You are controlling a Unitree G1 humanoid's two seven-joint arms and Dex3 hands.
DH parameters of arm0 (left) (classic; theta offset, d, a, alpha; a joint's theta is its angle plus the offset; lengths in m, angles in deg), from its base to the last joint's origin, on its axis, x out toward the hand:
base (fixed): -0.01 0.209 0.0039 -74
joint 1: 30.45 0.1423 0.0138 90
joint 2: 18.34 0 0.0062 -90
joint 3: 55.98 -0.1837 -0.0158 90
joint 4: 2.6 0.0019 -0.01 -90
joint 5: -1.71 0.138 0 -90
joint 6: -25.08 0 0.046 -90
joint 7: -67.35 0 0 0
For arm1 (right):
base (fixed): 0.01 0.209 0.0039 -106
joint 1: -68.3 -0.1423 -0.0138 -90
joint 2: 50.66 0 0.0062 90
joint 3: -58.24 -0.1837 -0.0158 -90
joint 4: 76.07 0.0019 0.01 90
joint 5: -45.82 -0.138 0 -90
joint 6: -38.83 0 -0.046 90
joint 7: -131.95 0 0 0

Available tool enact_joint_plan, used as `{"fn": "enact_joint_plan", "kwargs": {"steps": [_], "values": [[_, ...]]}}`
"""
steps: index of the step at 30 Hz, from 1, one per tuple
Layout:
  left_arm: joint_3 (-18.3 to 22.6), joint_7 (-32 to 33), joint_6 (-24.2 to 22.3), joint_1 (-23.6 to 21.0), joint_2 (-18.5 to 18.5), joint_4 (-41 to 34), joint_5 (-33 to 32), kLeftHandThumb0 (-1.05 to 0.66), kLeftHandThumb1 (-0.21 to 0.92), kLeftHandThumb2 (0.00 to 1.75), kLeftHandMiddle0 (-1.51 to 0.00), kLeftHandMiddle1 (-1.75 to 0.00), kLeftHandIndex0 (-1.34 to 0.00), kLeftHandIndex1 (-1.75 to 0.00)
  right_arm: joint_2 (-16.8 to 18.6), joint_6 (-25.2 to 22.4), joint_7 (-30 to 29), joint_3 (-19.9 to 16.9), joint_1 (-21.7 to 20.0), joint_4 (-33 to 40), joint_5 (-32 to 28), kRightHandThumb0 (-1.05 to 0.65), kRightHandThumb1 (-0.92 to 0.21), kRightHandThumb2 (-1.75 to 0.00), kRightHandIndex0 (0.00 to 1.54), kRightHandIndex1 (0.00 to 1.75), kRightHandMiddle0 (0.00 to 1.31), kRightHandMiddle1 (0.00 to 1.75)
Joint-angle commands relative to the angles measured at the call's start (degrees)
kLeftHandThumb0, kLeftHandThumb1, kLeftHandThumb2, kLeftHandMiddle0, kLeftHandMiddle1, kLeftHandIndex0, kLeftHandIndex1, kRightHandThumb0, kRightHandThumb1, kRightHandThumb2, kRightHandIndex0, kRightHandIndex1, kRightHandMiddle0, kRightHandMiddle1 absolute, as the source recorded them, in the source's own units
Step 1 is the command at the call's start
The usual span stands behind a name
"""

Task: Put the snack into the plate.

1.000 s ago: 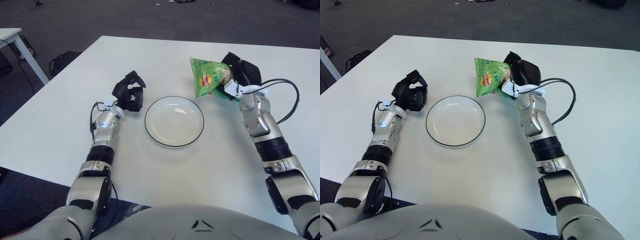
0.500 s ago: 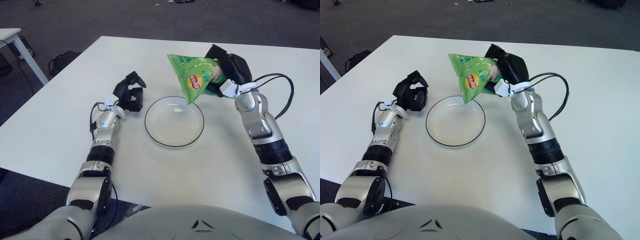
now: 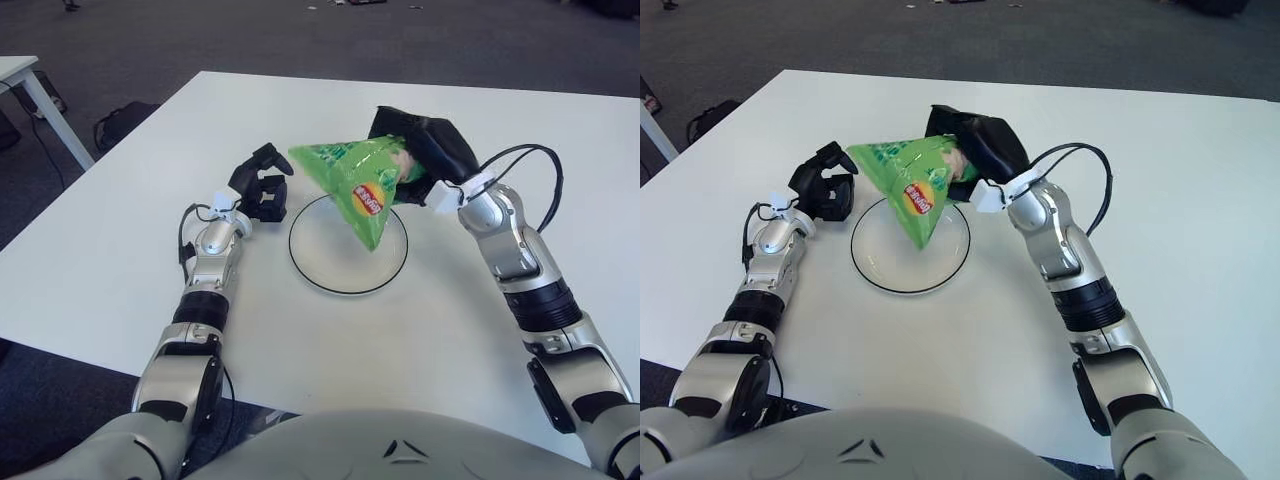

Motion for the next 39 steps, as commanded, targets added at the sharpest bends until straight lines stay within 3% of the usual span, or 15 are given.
{"fn": "enact_joint_plan", "kwargs": {"steps": [1, 8, 15, 20, 21, 22, 23, 24, 25, 26, 28, 31, 36, 39], "values": [[-1.5, 1.1, -1.6, 7.3, -2.3, 2.9, 1.3, -0.45, 0.41, 1.2, -1.16, -1.75, -0.53, -1.75, -0.8, 2.3, 2.7, 0.8, -1.2, 0.9, -1.1, 0.0, 0.09, -1.73, 0.95, 1.63, 0.69, 1.75], [-1.6, 1.6, -2.6, 7.6, -2.6, 1.9, 1.6, -0.45, 0.41, 1.2, -1.16, -1.75, -0.53, -1.75, 0.6, 4.7, 6.2, 3.4, -1.0, -0.7, -1.8, 0.0, 0.09, -1.74, 0.95, 1.63, 0.69, 1.75], [-1.7, 2.2, -3.3, 7.8, -2.8, 1.3, 1.6, -0.45, 0.41, 1.19, -1.18, -1.75, -0.53, -1.75, -0.5, 8.3, 9.6, 6.4, -1.4, -0.5, 0.4, 0.0, 0.08, -1.72, 0.95, 1.61, 0.69, 1.75], [-2.0, 3.4, -2.6, 6.2, -2.6, 3.5, 2.6, -0.45, 0.4, 1.21, -1.23, -1.75, -0.55, -1.75, -1.5, 5.0, 17.2, 7.8, -0.9, 1.6, -2.1, 0.0, 0.03, -1.69, 0.85, 1.7, 0.67, 1.74], [-1.9, 3.5, -2.4, 5.5, -2.4, 4.6, 2.8, -0.45, 0.4, 1.22, -1.24, -1.75, -0.55, -1.75, -2.0, 4.0, 19.4, 8.2, -0.7, 2.4, -2.7, -0.15, -0.17, -1.46, 0.55, 1.72, 0.59, 1.74], [-1.9, 3.6, -2.2, 5.1, -2.3, 5.3, 2.9, -0.45, 0.39, 1.22, -1.24, -1.75, -0.55, -1.75, -2.2, 3.2, 21.0, 8.3, -0.6, 3.0, -3.2, -0.24, -0.31, -1.29, 0.35, 1.73, 0.52, 1.74], [-2.0, 4.0, -1.8, 4.7, -2.1, 6.2, 3.4, -0.45, 0.39, 1.22, -1.25, -1.75, -0.55, -1.75, -2.9, 2.6, 23.6, 8.7, -0.6, 3.5, -4.3, -0.27, -0.36, -1.23, 0.28, 1.73, 0.5, 1.74], [-2.4, 5.5, -0.8, 4.6, -1.7, 6.7, 4.8, -0.45, 0.4, 1.22, -1.25, -1.75, -0.55, -1.75, -4.0, 2.9, 26.8, 9.3, -1.2, 3.8, -6.1, -0.27, -0.31, -1.19, 0.18, 1.49, 0.32, 1.66], [-2.7, 6.6, 0.0, 4.6, -1.5, 7.1, 5.8, -0.45, 0.41, 1.2, -1.25, -1.75, -0.54, -1.75, -4.8, 3.1, 29.2, 9.6, -1.6, 4.0, -7.5, -0.3, -0.27, -1.16, 0.11, 0.95, 0.2, 1.31], [-3.1, 8.1, 1.3, 4.4, -1.3, 7.9, 7.1, -0.45, 0.41, 1.2, -1.25, -1.75, -0.54, -1.75, -5.8, 4.1, 31.2, 10.0, -1.9, 3.9, -8.7, -0.32, -0.25, -1.15, 0.09, 0.76, 0.16, 1.18], [-3.4, 9.6, 2.7, 4.2, -1.1, 8.9, 8.4, -0.45, 0.43, 1.17, -1.25, -1.75, -0.52, -1.75, -6.5, 5.2, 32.8, 10.0, -2.2, 3.9, -9.6, -0.46, -0.28, -1.01, 0.04, 0.31, 0.07, 0.76], [-3.5, 10.7, 5.0, 4.1, -1.1, 10.5, 9.1, -0.44, 0.44, 1.16, -1.25, -1.75, -0.51, -1.75, -7.5, 7.2, 34.4, 10.2, -2.9, 3.1, -9.7, -0.58, -0.34, -0.88, 0.01, 0.1, 0.02, 0.51], [-3.2, 9.8, 8.4, 4.4, -1.9, 12.1, 7.8, -0.45, 0.42, 1.19, -1.28, -1.75, -0.53, -1.75, -9.1, 11.5, 36.2, 11.1, -5.5, -0.5, -7.7, -0.76, -0.46, -0.7, 0.0, 0.02, 0.0, 0.14], [-2.9, 9.2, 8.7, 4.3, -2.2, 12.6, 7.0, -0.46, 0.39, 1.22, -1.28, -1.75, -0.56, -1.75, -9.1, 13.3, 36.1, 11.2, -6.1, -1.8, -7.4, -0.82, -0.5, -0.64, 0.0, 0.0, 0.0, 0.04]]}}
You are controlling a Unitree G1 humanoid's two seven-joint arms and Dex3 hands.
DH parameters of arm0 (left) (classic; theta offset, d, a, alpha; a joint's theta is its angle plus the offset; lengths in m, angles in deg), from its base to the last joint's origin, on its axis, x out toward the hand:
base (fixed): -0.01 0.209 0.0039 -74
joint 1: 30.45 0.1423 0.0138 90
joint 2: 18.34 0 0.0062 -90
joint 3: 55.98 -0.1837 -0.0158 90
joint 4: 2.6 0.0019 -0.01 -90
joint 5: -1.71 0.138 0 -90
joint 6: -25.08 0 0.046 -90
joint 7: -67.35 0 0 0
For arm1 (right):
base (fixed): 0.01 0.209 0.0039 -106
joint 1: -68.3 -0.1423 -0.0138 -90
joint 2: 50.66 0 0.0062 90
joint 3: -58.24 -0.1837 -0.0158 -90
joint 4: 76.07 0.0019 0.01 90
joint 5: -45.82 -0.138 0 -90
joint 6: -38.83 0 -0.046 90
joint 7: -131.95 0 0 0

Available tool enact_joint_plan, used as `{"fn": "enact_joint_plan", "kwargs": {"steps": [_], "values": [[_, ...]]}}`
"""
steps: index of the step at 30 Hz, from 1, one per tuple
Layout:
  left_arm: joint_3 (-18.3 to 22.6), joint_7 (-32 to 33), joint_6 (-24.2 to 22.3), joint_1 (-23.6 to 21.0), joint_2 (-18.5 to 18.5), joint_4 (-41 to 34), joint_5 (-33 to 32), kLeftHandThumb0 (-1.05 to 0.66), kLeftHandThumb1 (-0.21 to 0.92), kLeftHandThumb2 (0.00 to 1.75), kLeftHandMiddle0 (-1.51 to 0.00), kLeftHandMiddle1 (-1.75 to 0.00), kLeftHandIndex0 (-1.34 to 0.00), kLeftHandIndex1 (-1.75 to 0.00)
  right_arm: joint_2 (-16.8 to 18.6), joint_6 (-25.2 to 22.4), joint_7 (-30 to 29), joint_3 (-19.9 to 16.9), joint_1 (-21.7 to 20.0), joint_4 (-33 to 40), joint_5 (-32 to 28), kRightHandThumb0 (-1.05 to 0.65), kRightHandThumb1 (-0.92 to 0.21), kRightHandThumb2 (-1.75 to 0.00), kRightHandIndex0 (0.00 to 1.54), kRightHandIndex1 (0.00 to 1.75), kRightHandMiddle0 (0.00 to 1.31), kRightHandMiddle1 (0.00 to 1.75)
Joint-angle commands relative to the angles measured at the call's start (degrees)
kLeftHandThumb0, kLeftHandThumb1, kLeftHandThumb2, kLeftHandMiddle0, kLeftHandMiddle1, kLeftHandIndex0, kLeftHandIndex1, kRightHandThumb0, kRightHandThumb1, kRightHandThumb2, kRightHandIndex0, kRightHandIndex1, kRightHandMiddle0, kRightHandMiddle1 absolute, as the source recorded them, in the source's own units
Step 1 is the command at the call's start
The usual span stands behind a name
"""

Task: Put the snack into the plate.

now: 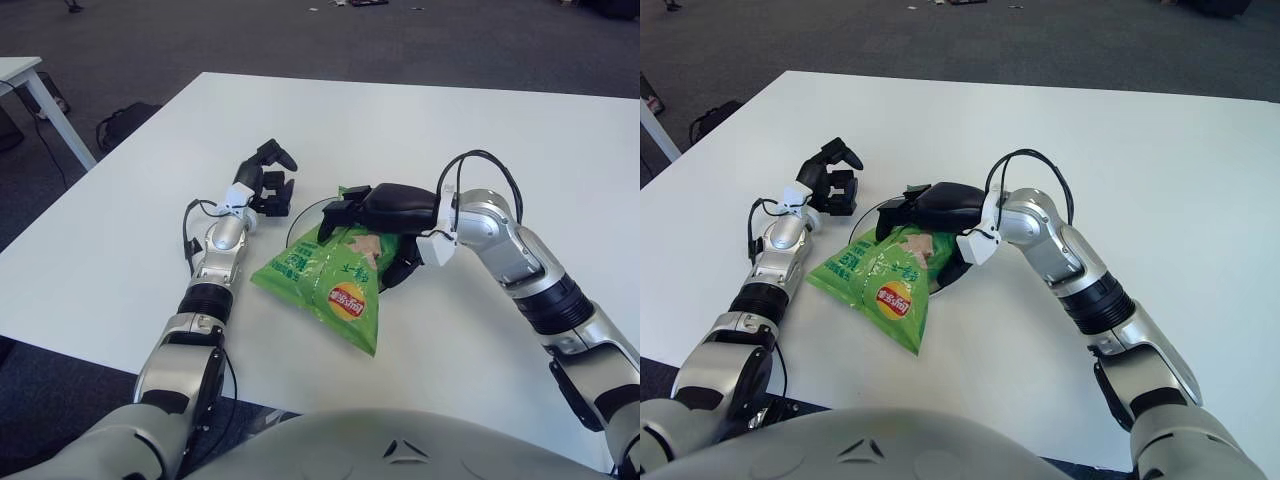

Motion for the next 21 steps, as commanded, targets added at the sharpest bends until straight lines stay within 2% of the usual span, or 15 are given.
{"fn": "enact_joint_plan", "kwargs": {"steps": [1, 11, 17, 21], "values": [[-0.4, -1.0, 1.1, 7.6, -2.7, 6.5, -0.9, -0.46, 0.38, 1.23, -1.28, -1.75, -0.56, -1.75, -0.4, 2.3, 0.5, 0.6, -2.0, -2.2, 0.9, -0.83, -0.51, -0.62, 0.0, 0.0, 0.0, 0.03], [0.1, -3.4, 3.9, 7.0, -3.3, 7.2, -3.1, -0.47, 0.34, 1.21, -1.3, -1.75, -0.64, -1.66, -1.0, 5.0, 2.1, 0.2, -2.4, -4.0, -1.7, -1.01, -0.73, -0.35, 0.0, 0.0, 0.0, 0.0], [-0.3, -2.8, 4.3, 6.9, -3.1, 7.4, -2.4, -0.47, 0.34, 1.21, -1.31, -1.75, -0.65, -1.64, -1.4, 4.3, 4.4, -0.4, -3.5, -4.2, -3.6, -1.04, -0.8, -0.26, 0.0, 0.0, 0.0, 0.0], [-0.8, -1.1, 4.4, 6.9, -3.0, 7.3, -0.9, -0.48, 0.33, 1.23, -1.32, -1.75, -0.65, -1.66, -2.1, 4.0, 7.4, -1.0, -5.8, -6.1, -6.6, -1.05, -0.83, -0.24, 0.0, 0.0, 0.0, 0.0]]}}
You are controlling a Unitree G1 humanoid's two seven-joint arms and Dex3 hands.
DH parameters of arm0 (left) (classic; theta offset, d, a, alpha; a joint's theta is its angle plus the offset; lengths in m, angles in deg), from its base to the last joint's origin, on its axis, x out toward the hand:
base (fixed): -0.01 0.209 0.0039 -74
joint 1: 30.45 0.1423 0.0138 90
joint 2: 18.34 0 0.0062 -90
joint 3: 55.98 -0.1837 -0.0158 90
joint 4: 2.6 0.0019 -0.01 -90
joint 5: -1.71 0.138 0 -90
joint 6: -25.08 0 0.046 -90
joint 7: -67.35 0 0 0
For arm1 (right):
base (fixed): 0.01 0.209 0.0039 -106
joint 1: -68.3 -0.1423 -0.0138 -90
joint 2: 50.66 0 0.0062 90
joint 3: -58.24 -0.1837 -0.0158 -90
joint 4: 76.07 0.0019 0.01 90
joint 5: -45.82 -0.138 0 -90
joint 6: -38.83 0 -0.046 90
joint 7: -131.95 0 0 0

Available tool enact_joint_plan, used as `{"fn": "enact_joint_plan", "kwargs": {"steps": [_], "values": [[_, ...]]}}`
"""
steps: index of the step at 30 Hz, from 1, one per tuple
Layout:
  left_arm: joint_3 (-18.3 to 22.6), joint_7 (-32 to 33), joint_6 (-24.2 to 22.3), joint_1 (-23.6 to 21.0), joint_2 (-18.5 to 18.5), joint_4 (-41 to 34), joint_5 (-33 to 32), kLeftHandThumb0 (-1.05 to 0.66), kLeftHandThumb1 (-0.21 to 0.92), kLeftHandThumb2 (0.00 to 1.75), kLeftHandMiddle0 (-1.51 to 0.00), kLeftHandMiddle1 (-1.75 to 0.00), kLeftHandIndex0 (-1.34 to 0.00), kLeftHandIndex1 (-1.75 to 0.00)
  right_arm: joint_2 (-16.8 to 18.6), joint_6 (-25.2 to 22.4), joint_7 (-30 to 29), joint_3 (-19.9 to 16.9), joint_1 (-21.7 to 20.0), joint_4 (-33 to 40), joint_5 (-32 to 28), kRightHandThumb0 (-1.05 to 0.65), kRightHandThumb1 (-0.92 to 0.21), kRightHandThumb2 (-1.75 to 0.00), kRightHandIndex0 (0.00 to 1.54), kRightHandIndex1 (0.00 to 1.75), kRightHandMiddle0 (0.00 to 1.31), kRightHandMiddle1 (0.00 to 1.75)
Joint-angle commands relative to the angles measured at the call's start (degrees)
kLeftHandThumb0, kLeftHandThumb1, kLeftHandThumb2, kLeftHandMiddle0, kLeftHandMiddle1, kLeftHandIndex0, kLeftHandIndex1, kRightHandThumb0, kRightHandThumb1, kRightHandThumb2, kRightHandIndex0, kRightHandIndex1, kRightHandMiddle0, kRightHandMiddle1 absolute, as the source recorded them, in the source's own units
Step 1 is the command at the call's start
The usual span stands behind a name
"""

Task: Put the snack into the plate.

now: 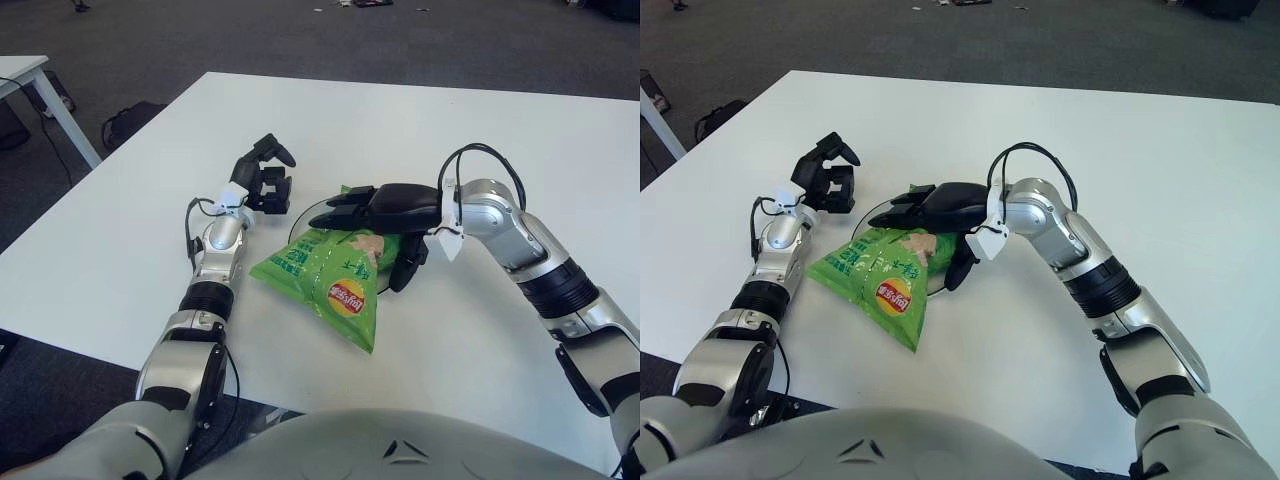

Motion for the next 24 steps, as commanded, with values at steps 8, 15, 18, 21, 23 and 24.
{"fn": "enact_joint_plan", "kwargs": {"steps": [8, 15, 18, 21, 23, 24], "values": [[-1.6, 1.5, -5.5, 8.9, -1.9, 3.5, 2.3, -0.46, 0.37, 1.23, -1.29, -1.75, -0.58, -1.73, -2.1, 1.7, 8.8, -2.4, -10.3, -10.4, -7.8, -1.02, -0.85, -0.21, 0.0, 0.0, 0.0, 0.0], [-1.9, -0.4, -13.5, 12.1, -2.6, -7.1, -0.2, -0.45, 0.42, 1.19, -1.23, -1.75, -0.53, -1.74, -3.4, 2.9, 11.9, -5.5, -11.8, -15.5, -13.2, -0.95, -0.85, -0.2, 0.0, 0.0, 0.0, 0.0], [-1.8, -0.8, -15.1, 12.6, -2.6, -8.5, -0.7, -0.44, 0.42, 1.18, -1.21, -1.75, -0.52, -1.75, -4.0, 4.2, 13.5, -7.1, -12.8, -18.9, -15.7, -0.95, -0.84, -0.19, 0.0, 0.0, 0.0, 0.0], [-1.8, -1.1, -16.2, 13.0, -2.5, -9.7, -1.0, -0.44, 0.43, 1.18, -1.19, -1.75, -0.52, -1.75, -4.4, 1.8, 16.7, -9.9, -14.3, -21.9, -20.6, -0.94, -0.81, -0.18, 0.0, 0.0, 0.0, 0.0], [-1.9, -1.2, -16.7, 13.1, -2.4, -10.1, -1.1, -0.44, 0.43, 1.17, -1.18, -1.75, -0.52, -1.75, -4.7, 0.8, 18.5, -11.2, -14.7, -23.4, -22.6, -0.93, -0.78, -0.2, 0.0, 0.0, 0.0, 0.0], [-1.9, -1.2, -17.0, 13.1, -2.4, -10.2, -1.0, -0.44, 0.43, 1.17, -1.18, -1.75, -0.52, -1.75, -5.1, -0.6, 19.7, -12.4, -14.9, -24.3, -24.3, -0.92, -0.76, -0.22, 0.0, 0.0, 0.0, 0.0]]}}
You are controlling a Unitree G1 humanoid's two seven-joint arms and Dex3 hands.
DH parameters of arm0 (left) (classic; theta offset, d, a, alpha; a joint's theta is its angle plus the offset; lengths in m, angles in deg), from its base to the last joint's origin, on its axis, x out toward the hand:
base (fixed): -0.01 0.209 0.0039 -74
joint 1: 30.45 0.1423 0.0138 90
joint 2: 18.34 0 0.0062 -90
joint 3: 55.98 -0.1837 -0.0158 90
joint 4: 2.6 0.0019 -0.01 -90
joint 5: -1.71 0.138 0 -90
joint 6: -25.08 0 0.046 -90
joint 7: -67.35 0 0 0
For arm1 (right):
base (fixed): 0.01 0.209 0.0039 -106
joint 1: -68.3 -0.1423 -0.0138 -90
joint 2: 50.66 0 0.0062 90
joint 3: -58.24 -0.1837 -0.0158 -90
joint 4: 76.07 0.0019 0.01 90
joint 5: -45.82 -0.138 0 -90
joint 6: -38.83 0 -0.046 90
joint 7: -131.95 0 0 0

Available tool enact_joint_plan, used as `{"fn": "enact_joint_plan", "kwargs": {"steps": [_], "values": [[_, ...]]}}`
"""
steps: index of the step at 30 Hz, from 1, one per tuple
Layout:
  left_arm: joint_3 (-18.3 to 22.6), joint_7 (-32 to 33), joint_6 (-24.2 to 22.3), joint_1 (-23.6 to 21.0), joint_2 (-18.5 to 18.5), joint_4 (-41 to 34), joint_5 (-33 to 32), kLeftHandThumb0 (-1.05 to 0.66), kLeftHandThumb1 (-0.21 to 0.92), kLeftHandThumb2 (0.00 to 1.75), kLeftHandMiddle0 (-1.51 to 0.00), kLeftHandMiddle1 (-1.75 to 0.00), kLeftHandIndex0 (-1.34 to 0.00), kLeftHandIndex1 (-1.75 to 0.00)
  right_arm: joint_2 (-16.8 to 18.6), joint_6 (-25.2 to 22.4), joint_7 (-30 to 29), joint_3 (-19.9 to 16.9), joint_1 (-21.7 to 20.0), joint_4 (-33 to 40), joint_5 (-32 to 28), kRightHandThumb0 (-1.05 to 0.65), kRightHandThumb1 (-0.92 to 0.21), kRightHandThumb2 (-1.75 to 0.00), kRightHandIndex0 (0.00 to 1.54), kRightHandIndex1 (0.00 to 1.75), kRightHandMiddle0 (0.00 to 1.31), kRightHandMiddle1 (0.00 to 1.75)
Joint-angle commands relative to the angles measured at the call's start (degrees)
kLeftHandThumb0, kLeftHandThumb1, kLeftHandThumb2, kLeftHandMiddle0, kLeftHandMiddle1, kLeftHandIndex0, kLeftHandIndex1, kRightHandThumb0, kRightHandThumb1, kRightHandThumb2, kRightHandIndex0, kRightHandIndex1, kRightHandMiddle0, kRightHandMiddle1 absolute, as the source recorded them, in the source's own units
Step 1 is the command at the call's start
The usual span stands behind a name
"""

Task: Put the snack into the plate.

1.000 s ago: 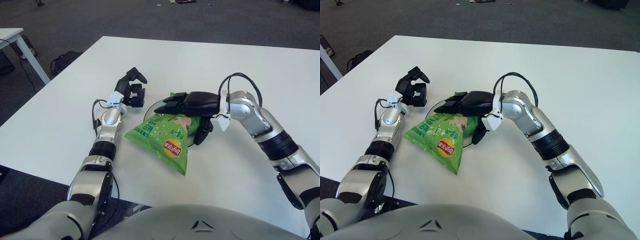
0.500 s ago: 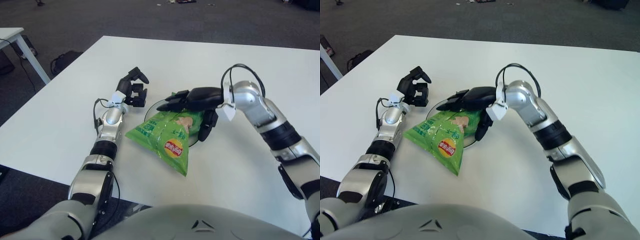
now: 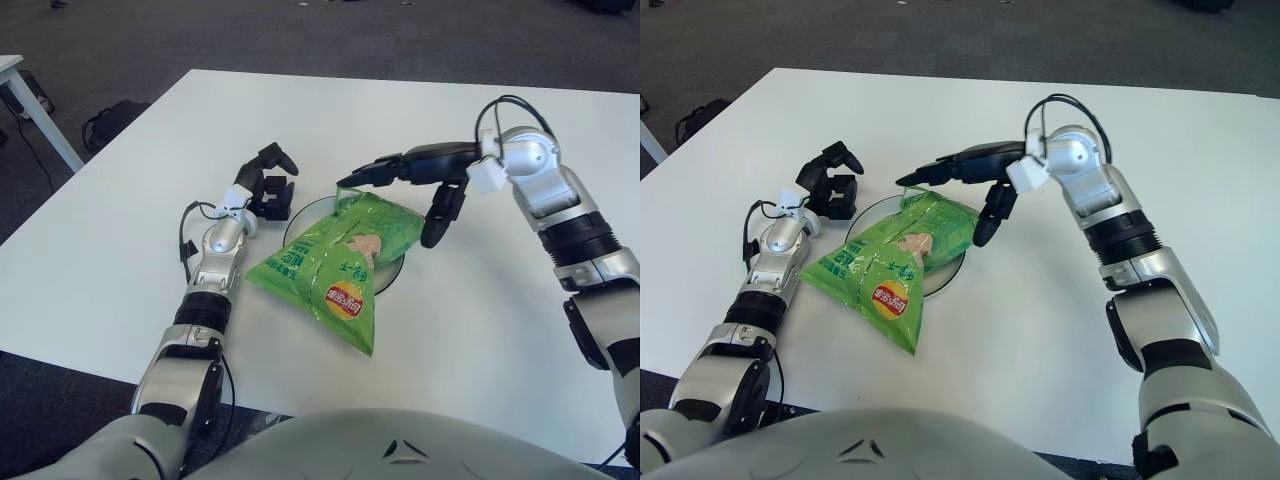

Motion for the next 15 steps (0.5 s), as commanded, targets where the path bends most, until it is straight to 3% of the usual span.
{"fn": "enact_joint_plan", "kwargs": {"steps": [1, 4, 6, 11, 15], "values": [[-0.6, -0.5, -1.8, 7.9, -2.5, 2.1, -0.9, -0.44, 0.43, 1.17, -1.18, -1.75, -0.52, -1.75, -1.6, -3.1, 3.9, -4.2, -2.7, -3.3, -5.9, -0.91, -0.71, -0.29, 0.0, 0.0, 0.0, 0.01], [-0.7, -0.2, -2.1, 7.9, -2.1, 1.8, -0.4, -0.44, 0.42, 1.18, -1.17, -1.75, -0.52, -1.75, -2.7, -7.4, 4.2, -7.7, -0.8, -3.9, -9.1, -0.9, -0.56, -0.53, 0.0, 0.0, 0.0, 0.1], [-0.8, -0.2, -2.2, 7.9, -2.0, 1.7, -0.3, -0.44, 0.42, 1.18, -1.16, -1.75, -0.53, -1.75, -3.5, -8.1, 4.6, -9.4, 0.3, -3.7, -10.2, -0.9, -0.52, -0.6, 0.0, 0.0, 0.0, 0.15], [-0.7, -0.4, -2.7, 7.8, -1.7, 1.6, -0.5, -0.45, 0.42, 1.19, -1.16, -1.75, -0.53, -1.75, -3.3, -10.8, 4.3, -11.2, 1.2, -2.0, -11.3, -0.91, -0.5, -0.66, 0.0, 0.0, 0.0, 0.18], [-0.7, -0.5, -3.3, 7.7, -1.5, 1.7, -0.6, -0.45, 0.42, 1.19, -1.16, -1.75, -0.53, -1.75, -5.6, -16.1, 4.2, -13.6, 2.6, -1.8, -12.4, -0.9, -0.48, -0.68, 0.0, 0.0, 0.0, 0.19]]}}
